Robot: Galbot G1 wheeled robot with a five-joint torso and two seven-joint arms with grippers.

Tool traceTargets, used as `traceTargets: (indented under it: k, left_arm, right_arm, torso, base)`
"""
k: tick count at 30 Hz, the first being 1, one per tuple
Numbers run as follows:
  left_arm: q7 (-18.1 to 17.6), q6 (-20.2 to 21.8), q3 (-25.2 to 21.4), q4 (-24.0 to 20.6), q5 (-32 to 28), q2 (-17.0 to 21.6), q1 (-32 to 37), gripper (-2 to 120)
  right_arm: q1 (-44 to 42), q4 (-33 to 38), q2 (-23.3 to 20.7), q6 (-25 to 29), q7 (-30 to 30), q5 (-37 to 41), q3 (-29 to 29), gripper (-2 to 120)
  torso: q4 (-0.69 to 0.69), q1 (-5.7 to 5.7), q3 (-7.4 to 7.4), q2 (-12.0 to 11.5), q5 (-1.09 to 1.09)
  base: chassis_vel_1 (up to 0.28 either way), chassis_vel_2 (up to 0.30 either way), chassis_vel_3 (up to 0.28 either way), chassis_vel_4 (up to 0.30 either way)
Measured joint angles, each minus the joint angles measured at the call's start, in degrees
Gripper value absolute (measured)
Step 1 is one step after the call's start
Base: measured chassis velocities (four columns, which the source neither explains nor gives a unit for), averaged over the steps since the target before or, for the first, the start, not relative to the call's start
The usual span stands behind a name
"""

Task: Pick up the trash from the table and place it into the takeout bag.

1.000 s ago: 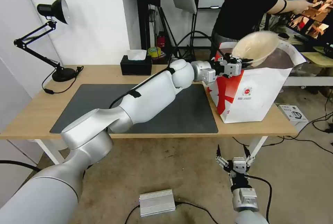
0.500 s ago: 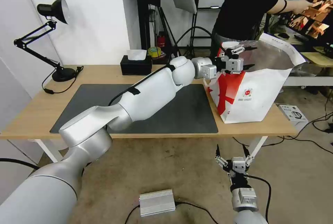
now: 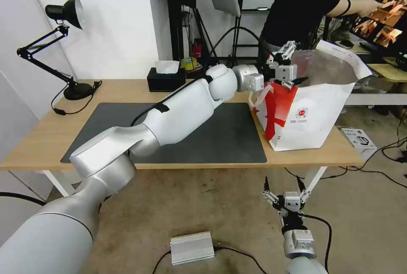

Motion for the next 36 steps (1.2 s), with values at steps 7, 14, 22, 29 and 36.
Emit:
traceTargets:
  k: [7,14,22,29,36]
  left_arm:
    - [-1.2,0.1,-1.3,0.2,-0.6,0.9,-1.2,100]
    - [-1.7,1.5,-4.4,-0.6,-2.4,5.1,-3.6,100]
    - [-3.3,5.8,-8.7,-5.8,-8.4,14.4,-5.7,100]
    - [-5.0,10.6,-11.4,-14.4,-13.6,28.4,-4.6,100]
    - [-6.3,13.9,-16.0,-21.4,-15.4,37.9,-0.8,100]
  right_arm:
    - [0.3,0.0,-0.1,0.0,0.0,0.0,0.0,100]
    - [0.7,-0.3,0.0,0.0,0.0,0.0,0.1,100]
    - [0.9,0.2,0.0,0.0,0.0,0.1,0.3,100]
    - [0.8,0.6,-0.4,0.0,0.0,0.2,0.4,100]
    - [0.9,0.6,-0.6,0.0,0.0,0.3,0.3,100]
  torso:
    - [0.00,0.00,0.00,0.0,0.00]
    - [0.01,0.00,0.00,0.0,-0.01]
    - [0.00,0.00,0.00,0.0,-0.02]
    - [0.01,0.00,0.00,0.0,-0.03]
    - [0.01,0.00,0.00,0.0,-0.02]
  base:
    - [0.000,0.000,0.000,0.000]
    - [0.000,0.000,0.000,0.000]
    - [0.000,0.000,0.000,0.000]
    - [0.000,0.000,0.000,0.000]
    - [0.000,0.000,0.000,0.000]
